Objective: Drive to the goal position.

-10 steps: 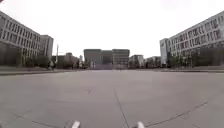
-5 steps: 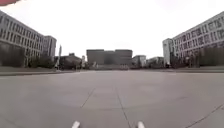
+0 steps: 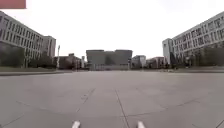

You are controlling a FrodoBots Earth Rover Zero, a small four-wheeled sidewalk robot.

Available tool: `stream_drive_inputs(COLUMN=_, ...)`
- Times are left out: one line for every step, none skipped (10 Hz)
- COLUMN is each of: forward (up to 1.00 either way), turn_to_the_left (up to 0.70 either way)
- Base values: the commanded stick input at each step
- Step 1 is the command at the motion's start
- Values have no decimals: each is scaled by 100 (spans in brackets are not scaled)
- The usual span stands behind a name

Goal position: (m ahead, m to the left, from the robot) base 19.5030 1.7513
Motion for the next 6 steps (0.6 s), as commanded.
stream_drive_inputs(forward=45, turn_to_the_left=0)
stream_drive_inputs(forward=45, turn_to_the_left=0)
stream_drive_inputs(forward=45, turn_to_the_left=0)
stream_drive_inputs(forward=45, turn_to_the_left=0)
stream_drive_inputs(forward=45, turn_to_the_left=0)
stream_drive_inputs(forward=45, turn_to_the_left=0)
